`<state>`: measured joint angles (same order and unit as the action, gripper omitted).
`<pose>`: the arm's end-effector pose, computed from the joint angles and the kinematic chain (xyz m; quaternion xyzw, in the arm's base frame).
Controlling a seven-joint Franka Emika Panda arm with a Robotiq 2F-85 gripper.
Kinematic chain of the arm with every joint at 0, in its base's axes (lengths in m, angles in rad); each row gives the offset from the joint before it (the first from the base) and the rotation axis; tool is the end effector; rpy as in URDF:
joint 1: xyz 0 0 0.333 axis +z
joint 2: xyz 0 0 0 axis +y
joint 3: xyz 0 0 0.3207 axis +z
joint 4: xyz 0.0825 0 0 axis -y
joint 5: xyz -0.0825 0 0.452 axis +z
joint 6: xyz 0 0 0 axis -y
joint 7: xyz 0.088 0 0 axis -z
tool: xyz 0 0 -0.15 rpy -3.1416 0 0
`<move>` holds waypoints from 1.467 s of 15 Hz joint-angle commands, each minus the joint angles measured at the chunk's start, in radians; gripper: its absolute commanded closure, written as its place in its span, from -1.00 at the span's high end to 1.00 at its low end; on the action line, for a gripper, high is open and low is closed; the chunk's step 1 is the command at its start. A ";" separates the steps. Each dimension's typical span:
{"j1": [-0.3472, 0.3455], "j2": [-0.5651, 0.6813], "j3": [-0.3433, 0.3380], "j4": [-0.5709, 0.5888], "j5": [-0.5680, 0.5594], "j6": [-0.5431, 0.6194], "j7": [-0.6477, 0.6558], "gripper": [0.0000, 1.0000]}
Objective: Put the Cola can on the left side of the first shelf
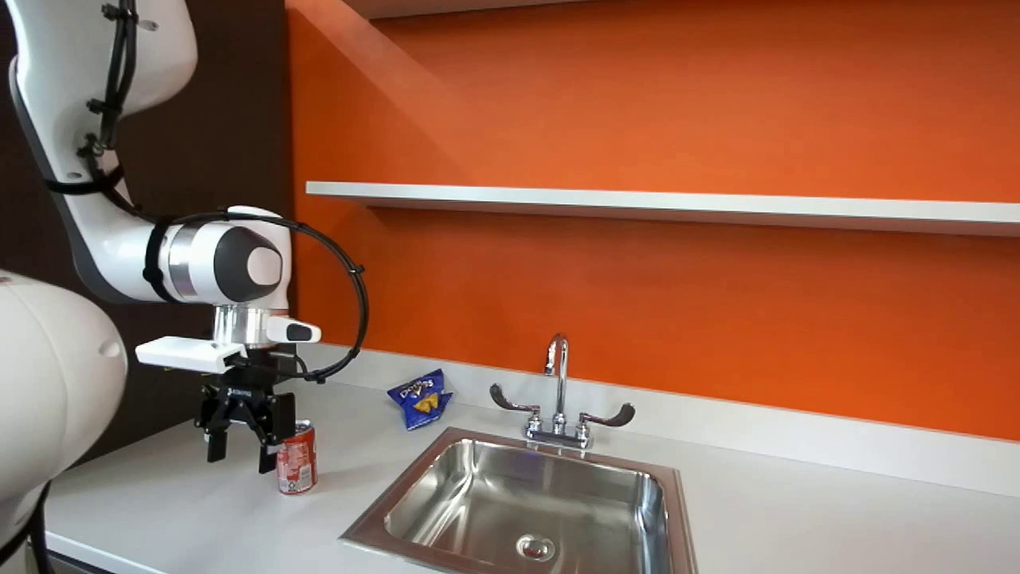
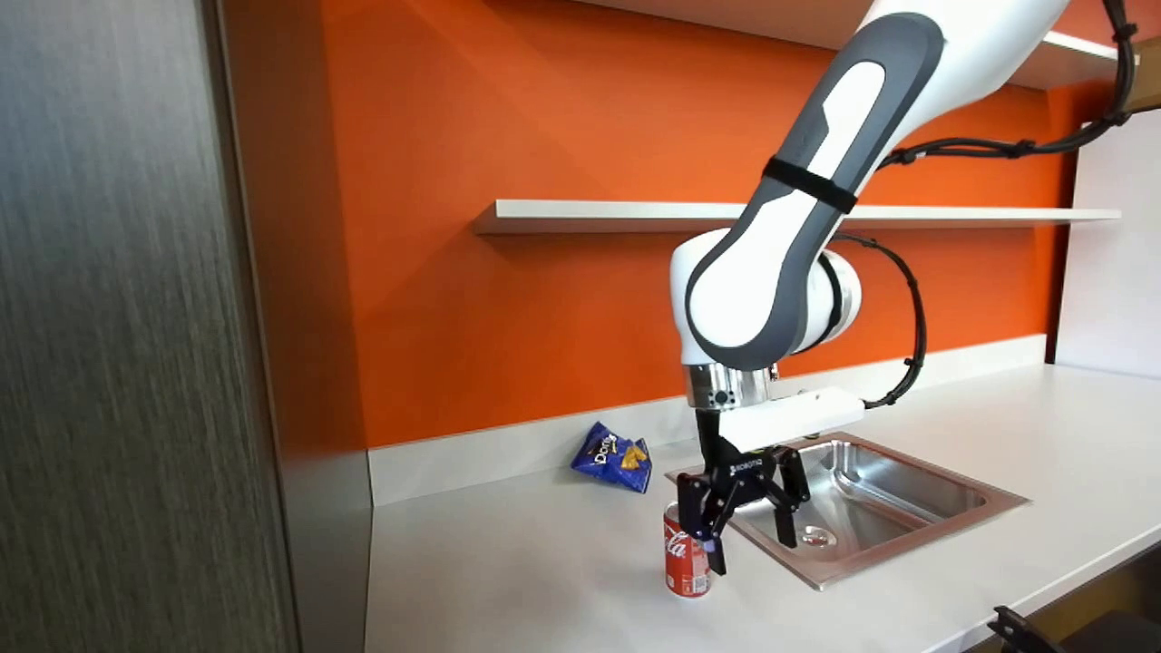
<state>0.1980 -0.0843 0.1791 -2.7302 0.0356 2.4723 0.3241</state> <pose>0.3758 0.1463 0.1377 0.9961 0.0106 -0.0827 0.0278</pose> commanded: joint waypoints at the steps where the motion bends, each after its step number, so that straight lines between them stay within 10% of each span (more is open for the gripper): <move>1: -0.002 0.069 0.006 0.048 0.034 0.051 -0.042 1.00; 11: -0.006 0.204 -0.007 0.116 0.024 0.142 -0.027 1.00; 22: -0.010 0.246 -0.005 0.045 0.176 0.513 -0.037 1.00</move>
<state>0.1966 0.1614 0.1695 -2.6593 0.1914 2.9075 0.3015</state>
